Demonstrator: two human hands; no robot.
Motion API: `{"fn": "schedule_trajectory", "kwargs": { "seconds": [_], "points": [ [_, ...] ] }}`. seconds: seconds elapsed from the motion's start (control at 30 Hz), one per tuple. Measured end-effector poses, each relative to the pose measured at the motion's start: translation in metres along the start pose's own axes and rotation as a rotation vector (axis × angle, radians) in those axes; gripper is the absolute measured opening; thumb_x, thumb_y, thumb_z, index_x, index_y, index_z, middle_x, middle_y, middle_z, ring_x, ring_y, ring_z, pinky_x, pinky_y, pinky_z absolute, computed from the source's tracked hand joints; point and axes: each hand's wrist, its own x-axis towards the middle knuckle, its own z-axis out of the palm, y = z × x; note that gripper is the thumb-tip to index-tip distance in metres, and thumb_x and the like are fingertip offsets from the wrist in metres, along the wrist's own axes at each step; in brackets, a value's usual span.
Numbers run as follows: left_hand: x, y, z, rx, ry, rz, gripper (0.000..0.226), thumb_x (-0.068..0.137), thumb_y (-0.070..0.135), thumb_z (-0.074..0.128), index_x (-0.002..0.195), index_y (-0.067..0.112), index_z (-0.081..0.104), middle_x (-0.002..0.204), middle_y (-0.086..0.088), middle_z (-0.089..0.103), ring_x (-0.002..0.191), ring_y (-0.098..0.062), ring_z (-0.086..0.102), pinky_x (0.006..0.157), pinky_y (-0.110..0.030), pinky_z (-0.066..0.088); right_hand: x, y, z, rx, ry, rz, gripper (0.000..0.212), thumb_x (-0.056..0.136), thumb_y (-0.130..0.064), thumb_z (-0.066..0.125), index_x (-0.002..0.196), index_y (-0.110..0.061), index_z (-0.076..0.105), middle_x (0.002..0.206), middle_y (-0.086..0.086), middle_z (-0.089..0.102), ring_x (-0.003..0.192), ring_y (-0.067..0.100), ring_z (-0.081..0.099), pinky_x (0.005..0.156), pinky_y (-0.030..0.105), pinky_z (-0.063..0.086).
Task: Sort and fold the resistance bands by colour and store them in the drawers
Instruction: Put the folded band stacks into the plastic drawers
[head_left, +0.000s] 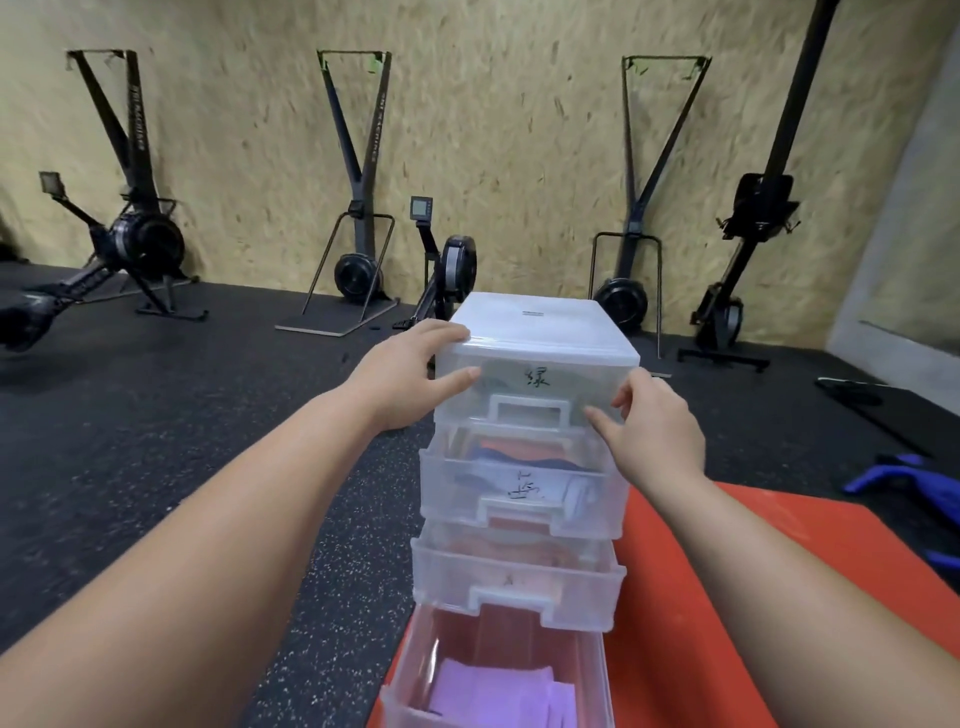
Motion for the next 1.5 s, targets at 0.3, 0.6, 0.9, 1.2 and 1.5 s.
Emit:
{"fn": "schedule_trajectory", "kwargs": {
  "seconds": [0.3, 0.6, 0.9, 1.2, 1.5],
  "points": [
    [-0.002, 0.004, 0.003, 0.036, 0.023, 0.008, 0.063, 0.096, 0.071, 0.057, 0.151, 0.042, 0.05, 0.154, 0.025, 0.044, 0.134, -0.009, 0.053, 0.102, -0.036, 0.045, -0.069, 0.017, -0.02, 0.24, -0.033, -0.276, 0.023, 0.084, -0.04, 0.082, 0.096, -0.031, 0.065, 0.086, -0.013, 0.059, 0.074, 0.004, 0.061, 0.07, 0.027, 0.049],
    [-0.005, 0.01, 0.009, 0.053, 0.053, 0.001, 0.068, 0.095, 0.072, 0.057, 0.153, 0.037, 0.049, 0.156, 0.018, 0.043, 0.139, -0.012, 0.049, 0.109, -0.039, 0.045, -0.112, 0.053, 0.037, 0.209, -0.205, -0.38, 0.028, 0.082, -0.026, 0.084, 0.108, -0.026, 0.073, 0.09, -0.013, 0.061, 0.077, 0.003, 0.058, 0.075, 0.032, 0.056],
    [-0.005, 0.006, 0.011, 0.041, 0.046, 0.004, 0.071, 0.093, 0.074, 0.058, 0.154, 0.037, 0.046, 0.155, 0.019, 0.041, 0.137, -0.012, 0.049, 0.11, -0.04, 0.045, -0.065, 0.043, 0.068, 0.022, -0.326, -0.277, 0.039, 0.089, -0.035, 0.076, 0.121, -0.02, 0.062, 0.113, -0.001, 0.055, 0.107, 0.023, 0.058, 0.091, 0.039, 0.049],
    [-0.007, 0.009, 0.011, 0.029, 0.033, -0.011, 0.074, 0.093, 0.074, 0.059, 0.155, 0.035, 0.045, 0.156, 0.019, 0.04, 0.138, -0.013, 0.049, 0.109, -0.041, 0.044, -0.115, 0.049, 0.039, 0.032, -0.185, -0.49, 0.047, 0.094, -0.033, 0.072, 0.136, -0.015, 0.062, 0.13, 0.001, 0.058, 0.12, 0.027, 0.057, 0.099, 0.04, 0.052],
    [-0.011, 0.015, 0.012, 0.023, 0.04, -0.028, 0.076, 0.093, 0.073, 0.06, 0.157, 0.033, 0.044, 0.158, 0.016, 0.039, 0.139, -0.013, 0.048, 0.102, -0.031, 0.039, -0.2, 0.095, 0.059, -0.086, -0.269, -0.788, 0.048, 0.1, -0.039, 0.065, 0.141, -0.014, 0.062, 0.147, 0.0, 0.058, 0.131, 0.025, 0.056, 0.103, 0.042, 0.05]
  ]
}}
